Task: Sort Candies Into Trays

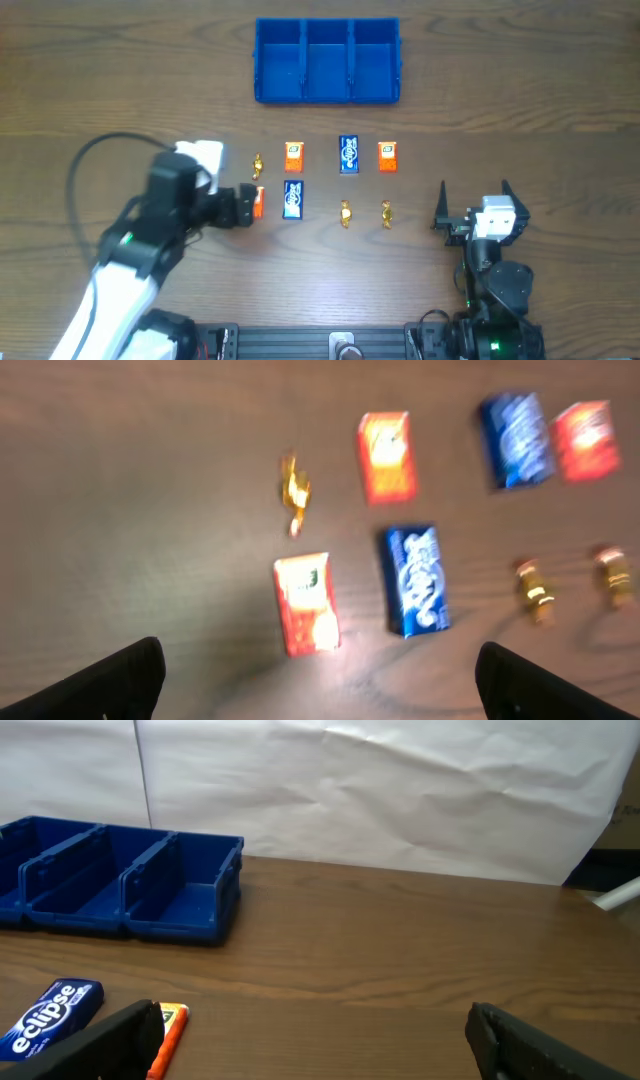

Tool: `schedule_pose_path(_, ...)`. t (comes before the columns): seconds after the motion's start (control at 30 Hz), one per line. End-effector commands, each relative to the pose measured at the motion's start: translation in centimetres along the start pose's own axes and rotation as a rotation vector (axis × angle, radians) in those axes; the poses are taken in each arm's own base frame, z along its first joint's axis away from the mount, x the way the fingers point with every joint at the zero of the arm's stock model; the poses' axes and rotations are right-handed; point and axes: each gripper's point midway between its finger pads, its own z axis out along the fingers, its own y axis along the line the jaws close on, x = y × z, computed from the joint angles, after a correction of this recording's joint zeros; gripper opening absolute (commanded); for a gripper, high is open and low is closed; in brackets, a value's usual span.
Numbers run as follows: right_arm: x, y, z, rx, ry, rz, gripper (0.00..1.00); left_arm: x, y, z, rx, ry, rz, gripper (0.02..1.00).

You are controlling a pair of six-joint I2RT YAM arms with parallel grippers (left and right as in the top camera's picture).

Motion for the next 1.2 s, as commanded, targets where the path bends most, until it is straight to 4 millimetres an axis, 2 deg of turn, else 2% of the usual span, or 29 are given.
schedule_pose_path(0.03,0.1,-0.1,0.0,0.003,0.001,-0.012,0.998,2.4,0.1,5.8,-0.082,0.171,-0.062,1.0)
schedule_pose_path(0.1,0.1,-0.1,0.0,0.002,0.002,-0.012,0.998,3.5,0.7,8.0,-0.118,0.23,-0.092,0.991)
schedule_pose_path(0.2,0.1,-0.1,0.0,0.003,0.001,-0.012,0.998,4.1,1.1,10.0,-0.144,0.274,-0.103,0.98)
schedule_pose_path(0.4,0.1,-0.1,0.0,0.003,0.001,-0.012,0.998,5.5,2.1,11.7,-0.204,0.327,-0.132,0.925)
schedule_pose_path(0.57,0.1,-0.1,0.0,0.003,0.001,-0.012,0.998,5.9,1.7,12.2,-0.224,0.327,-0.107,0.783)
schedule_pose_path(0.63,0.1,-0.1,0.0,0.003,0.001,-0.012,0.998,6.1,1.9,12.3,-0.236,0.332,-0.11,0.636)
schedule_pose_path(0.77,0.1,-0.1,0.0,0.003,0.001,-0.012,0.998,6.1,1.9,12.3,-0.237,0.334,-0.109,0.457)
schedule_pose_path(0.9,0.1,-0.1,0.0,0.003,0.001,-0.012,0.998,5.6,1.8,12.2,-0.238,0.32,-0.124,0.406)
schedule_pose_path(0.97,0.1,-0.1,0.0,0.003,0.001,-0.012,0.998,3.3,1.3,11.4,-0.249,0.276,-0.142,0.395)
schedule_pose_path(1.0,0.1,-0.1,0.0,0.003,0.001,-0.012,0.998,1.5,1.0,10.6,-0.258,0.246,-0.151,0.386)
schedule_pose_path(1.03,0.1,-0.1,0.0,0.003,0.001,-0.012,0.998,-1.8,0.2,9.2,-0.266,0.193,-0.149,0.386)
schedule_pose_path(1.07,0.1,-0.1,0.0,0.003,0.001,-0.012,0.998,-4.2,-0.3,8.2,-0.277,0.152,-0.142,0.386)
schedule_pose_path(1.13,0.1,-0.1,0.0,0.003,0.001,-0.012,0.998,-11.7,-2.0,5.1,-0.299,0.019,-0.123,0.384)
schedule_pose_path(1.2,0.1,-0.1,0.0,0.003,0.001,-0.012,0.998,-17.1,-3.4,3.6,-0.293,-0.063,-0.093,0.382)
